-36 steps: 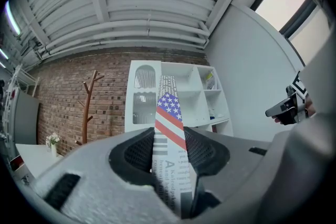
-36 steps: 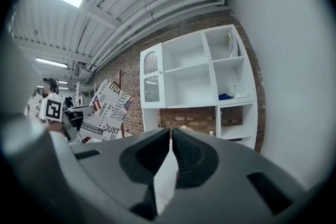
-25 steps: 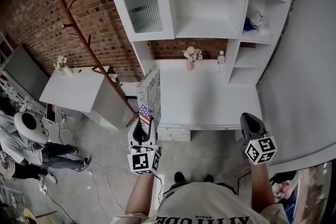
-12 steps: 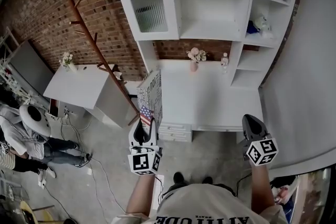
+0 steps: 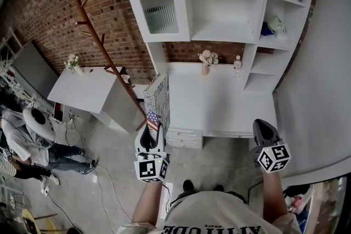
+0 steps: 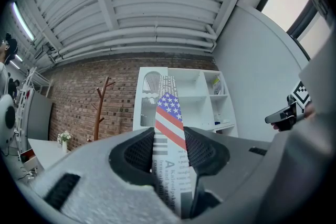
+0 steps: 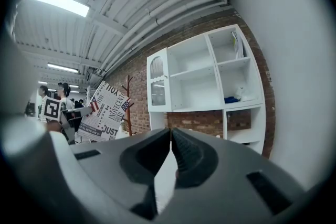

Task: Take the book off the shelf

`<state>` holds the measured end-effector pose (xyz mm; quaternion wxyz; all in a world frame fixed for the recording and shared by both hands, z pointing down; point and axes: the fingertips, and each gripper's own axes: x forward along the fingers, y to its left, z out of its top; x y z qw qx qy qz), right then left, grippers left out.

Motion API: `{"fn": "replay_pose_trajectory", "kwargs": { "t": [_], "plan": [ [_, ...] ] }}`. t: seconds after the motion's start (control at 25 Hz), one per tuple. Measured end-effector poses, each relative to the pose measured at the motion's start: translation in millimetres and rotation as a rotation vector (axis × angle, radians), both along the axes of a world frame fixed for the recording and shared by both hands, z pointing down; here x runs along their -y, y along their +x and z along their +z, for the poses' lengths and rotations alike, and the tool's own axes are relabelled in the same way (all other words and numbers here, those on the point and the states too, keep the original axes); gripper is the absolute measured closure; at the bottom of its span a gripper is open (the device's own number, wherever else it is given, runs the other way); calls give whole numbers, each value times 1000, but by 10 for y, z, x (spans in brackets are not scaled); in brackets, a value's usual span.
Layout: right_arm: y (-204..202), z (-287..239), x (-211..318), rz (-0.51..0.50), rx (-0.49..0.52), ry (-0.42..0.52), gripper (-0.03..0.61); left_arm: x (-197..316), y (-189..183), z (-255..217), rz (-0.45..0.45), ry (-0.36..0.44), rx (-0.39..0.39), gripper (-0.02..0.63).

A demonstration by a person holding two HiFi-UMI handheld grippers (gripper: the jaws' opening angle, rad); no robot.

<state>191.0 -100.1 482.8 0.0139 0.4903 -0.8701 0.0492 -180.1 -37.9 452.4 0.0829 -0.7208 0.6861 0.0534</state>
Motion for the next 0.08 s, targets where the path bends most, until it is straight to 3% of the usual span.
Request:
{"fn": "replay_pose_trajectory", "kwargs": {
  "t": [0.08],
  "plan": [
    [-6,-2,16,1,0,0,546,12,-9,-1,-1,0,1,433]
  ]
}}
